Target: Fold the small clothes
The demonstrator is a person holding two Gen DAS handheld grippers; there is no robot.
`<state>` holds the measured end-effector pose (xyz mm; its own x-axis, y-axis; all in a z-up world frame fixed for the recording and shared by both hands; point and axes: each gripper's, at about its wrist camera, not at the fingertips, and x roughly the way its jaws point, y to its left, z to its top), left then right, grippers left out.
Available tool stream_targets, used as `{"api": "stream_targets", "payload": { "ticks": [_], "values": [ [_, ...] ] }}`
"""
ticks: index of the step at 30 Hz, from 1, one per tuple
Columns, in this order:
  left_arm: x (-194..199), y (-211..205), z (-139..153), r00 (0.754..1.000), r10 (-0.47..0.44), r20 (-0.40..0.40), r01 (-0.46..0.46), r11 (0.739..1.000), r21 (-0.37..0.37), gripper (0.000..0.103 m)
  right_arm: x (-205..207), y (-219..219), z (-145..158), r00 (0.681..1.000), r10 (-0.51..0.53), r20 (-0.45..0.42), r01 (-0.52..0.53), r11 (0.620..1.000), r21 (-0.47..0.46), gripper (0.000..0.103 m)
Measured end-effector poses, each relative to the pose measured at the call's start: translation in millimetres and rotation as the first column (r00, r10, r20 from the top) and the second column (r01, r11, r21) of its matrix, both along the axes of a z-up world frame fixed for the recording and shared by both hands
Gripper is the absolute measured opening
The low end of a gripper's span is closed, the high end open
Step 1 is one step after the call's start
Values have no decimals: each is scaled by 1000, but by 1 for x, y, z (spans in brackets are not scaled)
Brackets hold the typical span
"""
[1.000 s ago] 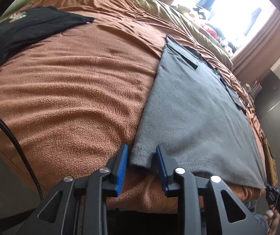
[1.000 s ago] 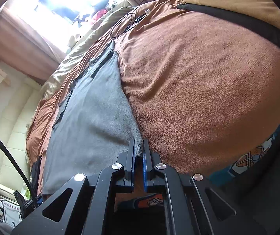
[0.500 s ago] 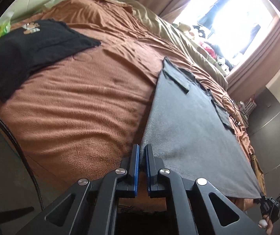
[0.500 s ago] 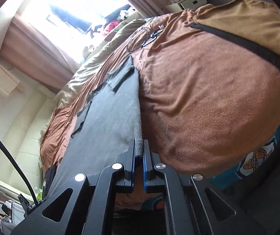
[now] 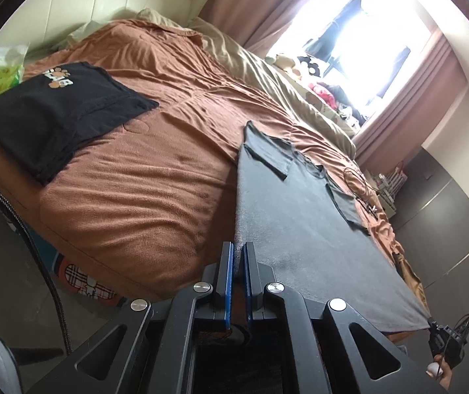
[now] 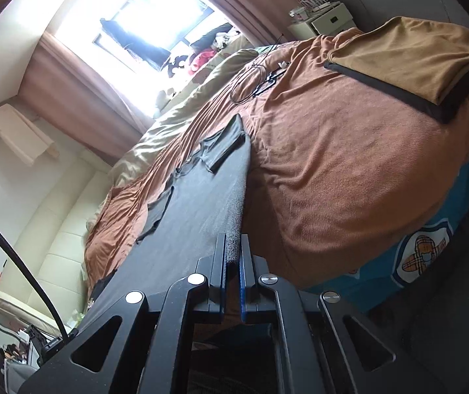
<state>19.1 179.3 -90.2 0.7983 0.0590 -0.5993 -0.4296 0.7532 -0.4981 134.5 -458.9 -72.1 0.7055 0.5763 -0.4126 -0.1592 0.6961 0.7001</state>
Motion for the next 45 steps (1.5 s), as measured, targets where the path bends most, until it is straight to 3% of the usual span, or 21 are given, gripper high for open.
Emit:
{"api": "stream_targets", "payload": {
  "ticks": [20, 27, 45],
  "values": [
    [-112, -23, 55, 997, -27, 74, 24, 999, 47, 6, -88, -27, 27, 994, 51, 92, -50, 999, -19, 2],
    [-141, -37, 82, 996, -58, 74, 49, 991, 123, 6, -109, -36, 37, 990, 61, 128, -55, 997, -53, 2],
    [-48, 1, 111, 995, 2, 96, -15, 990, 140, 6, 4, -5, 56, 987, 47, 151, -45, 999, -17, 2]
  ]
}}
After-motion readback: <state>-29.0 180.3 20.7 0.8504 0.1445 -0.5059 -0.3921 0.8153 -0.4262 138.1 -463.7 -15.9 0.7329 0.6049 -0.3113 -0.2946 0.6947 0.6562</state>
